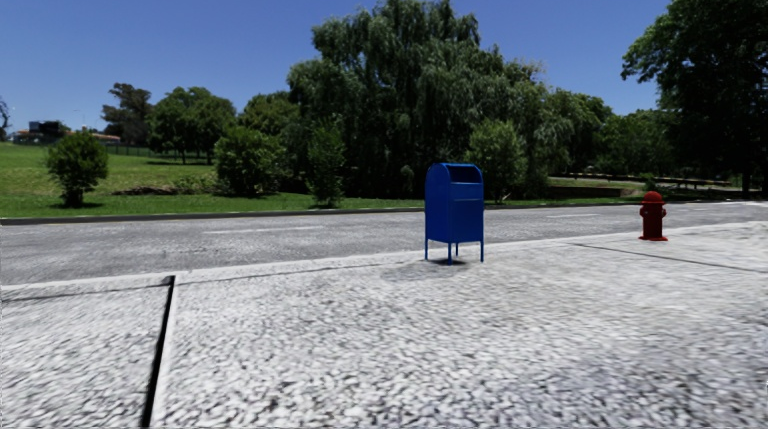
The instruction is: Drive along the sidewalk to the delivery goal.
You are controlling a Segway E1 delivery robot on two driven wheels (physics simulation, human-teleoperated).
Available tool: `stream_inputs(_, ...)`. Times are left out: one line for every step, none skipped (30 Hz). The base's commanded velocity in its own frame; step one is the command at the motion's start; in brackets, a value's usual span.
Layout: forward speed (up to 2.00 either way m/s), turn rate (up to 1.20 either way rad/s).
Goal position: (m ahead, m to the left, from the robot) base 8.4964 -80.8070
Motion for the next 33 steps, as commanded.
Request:
stream_inputs(1.56, -0.6)
stream_inputs(1.56, -0.6)
stream_inputs(1.56, -0.61)
stream_inputs(1.56, -0.61)
stream_inputs(1.56, -0.61)
stream_inputs(1.56, -0.61)
stream_inputs(1.56, -0.61)
stream_inputs(1.56, -0.62)
stream_inputs(1.56, -0.62)
stream_inputs(1.56, -0.62)
stream_inputs(1.56, -0.62)
stream_inputs(1.56, -0.62)
stream_inputs(1.56, -0.62)
stream_inputs(1.56, -0.62)
stream_inputs(1.56, -0.62)
stream_inputs(1.56, -0.62)
stream_inputs(1.56, -0.62)
stream_inputs(1.56, -0.62)
stream_inputs(1.56, -0.62)
stream_inputs(1.56, -0.62)
stream_inputs(1.56, -0.62)
stream_inputs(1.56, -0.62)
stream_inputs(1.56, -0.62)
stream_inputs(1.56, -0.62)
stream_inputs(1.56, -0.62)
stream_inputs(1.56, -0.62)
stream_inputs(1.56, -0.62)
stream_inputs(1.56, -0.62)
stream_inputs(1.56, -0.62)
stream_inputs(1.56, -0.62)
stream_inputs(1.56, -0.62)
stream_inputs(1.56, -0.62)
stream_inputs(1.57, -0.62)
